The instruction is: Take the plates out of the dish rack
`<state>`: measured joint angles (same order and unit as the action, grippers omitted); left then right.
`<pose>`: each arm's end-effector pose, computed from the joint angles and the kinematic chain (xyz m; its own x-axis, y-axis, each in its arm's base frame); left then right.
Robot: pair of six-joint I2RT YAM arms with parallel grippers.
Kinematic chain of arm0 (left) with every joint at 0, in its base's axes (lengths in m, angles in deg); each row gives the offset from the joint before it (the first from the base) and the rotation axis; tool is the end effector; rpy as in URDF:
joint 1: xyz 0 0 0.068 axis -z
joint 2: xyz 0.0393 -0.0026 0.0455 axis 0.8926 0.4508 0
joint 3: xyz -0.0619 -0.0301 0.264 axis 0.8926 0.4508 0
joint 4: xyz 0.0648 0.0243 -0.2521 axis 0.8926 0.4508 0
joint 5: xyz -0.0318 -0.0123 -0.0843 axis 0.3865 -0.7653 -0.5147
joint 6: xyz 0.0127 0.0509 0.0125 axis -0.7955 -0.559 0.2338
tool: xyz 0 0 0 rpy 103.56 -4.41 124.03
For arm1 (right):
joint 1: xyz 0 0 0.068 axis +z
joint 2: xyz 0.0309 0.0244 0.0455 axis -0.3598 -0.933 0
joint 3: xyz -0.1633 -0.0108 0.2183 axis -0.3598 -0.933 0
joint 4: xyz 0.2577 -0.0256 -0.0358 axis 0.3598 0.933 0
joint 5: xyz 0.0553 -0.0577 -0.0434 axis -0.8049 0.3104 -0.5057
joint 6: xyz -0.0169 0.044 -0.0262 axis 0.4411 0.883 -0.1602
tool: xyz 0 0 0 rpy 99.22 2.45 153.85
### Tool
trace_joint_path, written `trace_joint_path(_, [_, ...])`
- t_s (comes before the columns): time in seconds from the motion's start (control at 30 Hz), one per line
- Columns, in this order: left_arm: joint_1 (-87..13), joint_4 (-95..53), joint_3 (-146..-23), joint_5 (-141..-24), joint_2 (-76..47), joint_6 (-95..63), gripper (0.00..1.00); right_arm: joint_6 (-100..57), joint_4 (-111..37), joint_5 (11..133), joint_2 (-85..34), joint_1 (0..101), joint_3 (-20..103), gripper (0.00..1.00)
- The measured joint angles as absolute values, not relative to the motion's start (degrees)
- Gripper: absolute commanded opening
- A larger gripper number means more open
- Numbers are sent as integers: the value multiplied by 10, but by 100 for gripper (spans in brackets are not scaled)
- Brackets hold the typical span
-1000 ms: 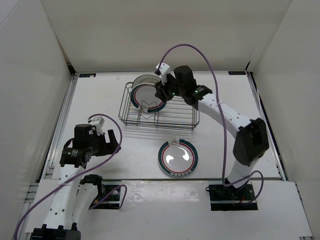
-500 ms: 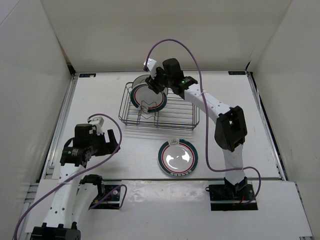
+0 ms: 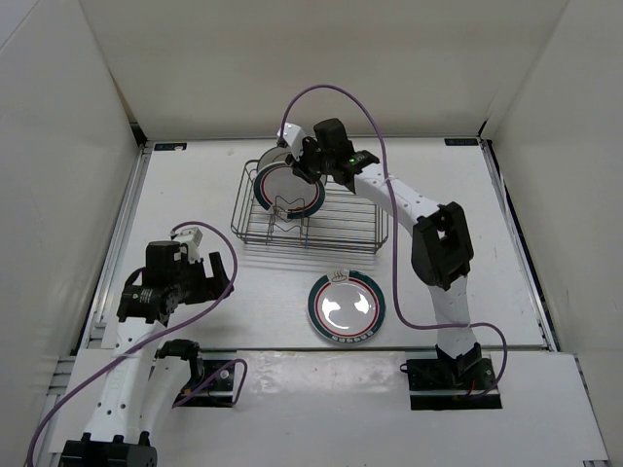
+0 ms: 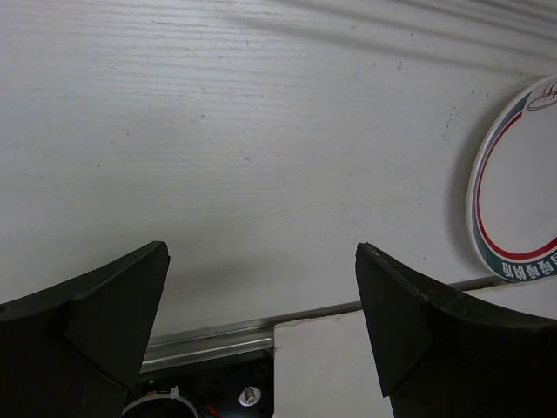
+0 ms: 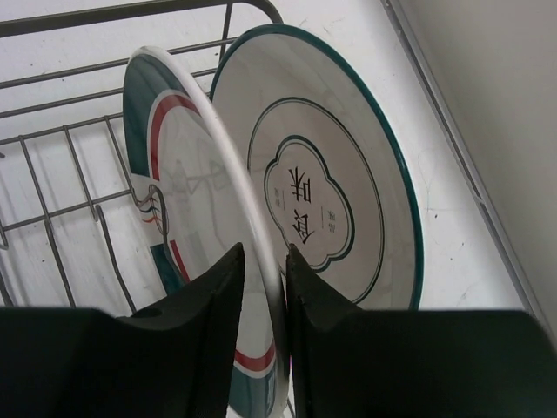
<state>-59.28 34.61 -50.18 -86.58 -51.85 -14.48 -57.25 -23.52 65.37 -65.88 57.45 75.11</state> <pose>0.1206 -0.0160 0.2482 -0.8256 -0.1627 -0.5402 0.0094 0.9534 -0.3015 0.4037 0.3078 0.2938 0.0432 -0.5509 -0.8335 -0.8312 0.4431 -0.3360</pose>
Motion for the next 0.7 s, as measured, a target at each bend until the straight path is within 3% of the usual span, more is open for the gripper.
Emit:
trace_joint_path(0.13, [-593, 346, -502, -866, -519, -145, 100, -587, -235, 652, -658, 574, 751, 8])
trace_joint_path(0.23, [-593, 346, -502, -866, -519, -145, 100, -608, -232, 642, -651, 574, 745, 0])
trace_joint_path(0.5, [-593, 346, -502, -866, -519, -145, 100, -677, -263, 638, -633, 577, 708, 0])
trace_joint_path(0.7, [-593, 346, -502, -866, -518, -145, 100, -751, -349, 622, -571, 581, 592, 0])
